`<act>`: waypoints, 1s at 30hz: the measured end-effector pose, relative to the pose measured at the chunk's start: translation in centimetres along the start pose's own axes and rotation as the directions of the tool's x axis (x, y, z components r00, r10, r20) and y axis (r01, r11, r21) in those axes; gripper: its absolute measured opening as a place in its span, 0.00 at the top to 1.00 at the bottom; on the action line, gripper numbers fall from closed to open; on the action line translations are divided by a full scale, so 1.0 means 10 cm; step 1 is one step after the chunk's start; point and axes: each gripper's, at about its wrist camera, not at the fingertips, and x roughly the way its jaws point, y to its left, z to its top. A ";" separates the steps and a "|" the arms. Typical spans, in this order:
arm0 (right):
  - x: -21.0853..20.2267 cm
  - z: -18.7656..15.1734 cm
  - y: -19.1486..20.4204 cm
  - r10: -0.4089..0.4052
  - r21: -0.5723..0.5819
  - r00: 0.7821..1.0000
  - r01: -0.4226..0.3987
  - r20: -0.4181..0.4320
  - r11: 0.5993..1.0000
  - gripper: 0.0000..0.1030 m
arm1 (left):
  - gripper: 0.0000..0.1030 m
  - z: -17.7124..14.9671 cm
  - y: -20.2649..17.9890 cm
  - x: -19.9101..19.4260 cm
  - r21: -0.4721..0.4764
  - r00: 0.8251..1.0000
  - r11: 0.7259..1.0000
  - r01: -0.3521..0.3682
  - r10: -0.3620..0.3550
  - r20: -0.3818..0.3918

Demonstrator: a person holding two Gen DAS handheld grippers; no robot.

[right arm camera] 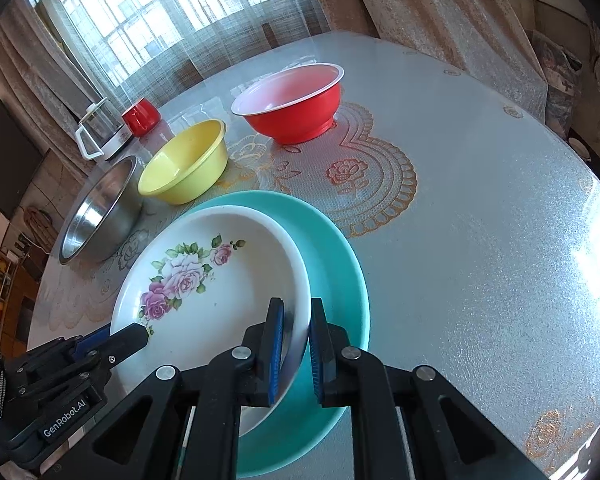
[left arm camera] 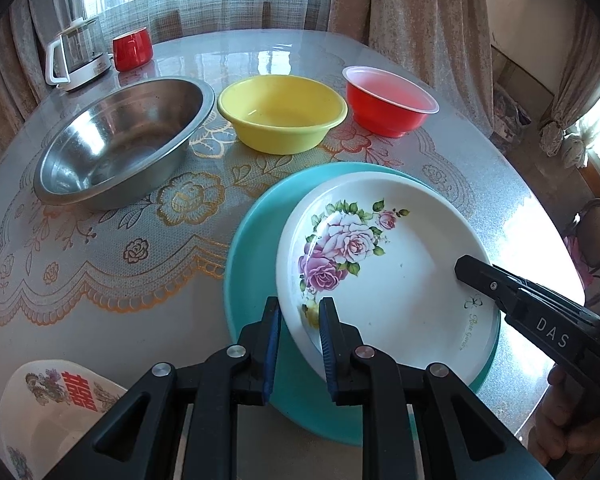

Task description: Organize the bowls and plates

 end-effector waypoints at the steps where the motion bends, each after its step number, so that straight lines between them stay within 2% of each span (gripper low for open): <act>1: -0.01 0.00 0.01 -0.002 -0.001 1.000 0.002 0.003 1.000 0.86 | 0.81 0.00 0.00 0.00 0.000 1.000 1.000 -0.001 0.001 0.002; 6: -0.07 0.02 0.01 0.000 0.003 1.000 0.000 0.023 1.000 0.82 | 0.79 0.00 0.01 -0.02 -0.013 1.000 1.000 -0.010 0.010 0.007; 8: -0.12 0.03 0.02 0.014 0.002 0.999 -0.015 0.039 1.000 0.74 | 0.78 0.00 0.02 -0.04 -0.010 1.000 1.000 -0.024 0.025 0.018; 10: -0.16 0.04 0.04 0.011 -0.005 0.999 -0.011 0.050 1.000 0.73 | 0.77 0.00 0.04 -0.06 -0.015 0.999 1.000 -0.025 0.025 0.023; 26: -0.26 -0.01 0.05 -0.021 0.002 0.996 0.021 0.089 1.000 0.72 | 0.76 -0.07 0.07 -0.25 -0.015 0.996 0.999 -0.028 0.029 0.082; 30: -0.30 -0.01 0.04 -0.042 0.009 0.994 0.041 0.104 0.999 0.67 | 0.76 -0.08 0.12 -0.28 -0.026 0.995 0.999 -0.036 0.038 0.092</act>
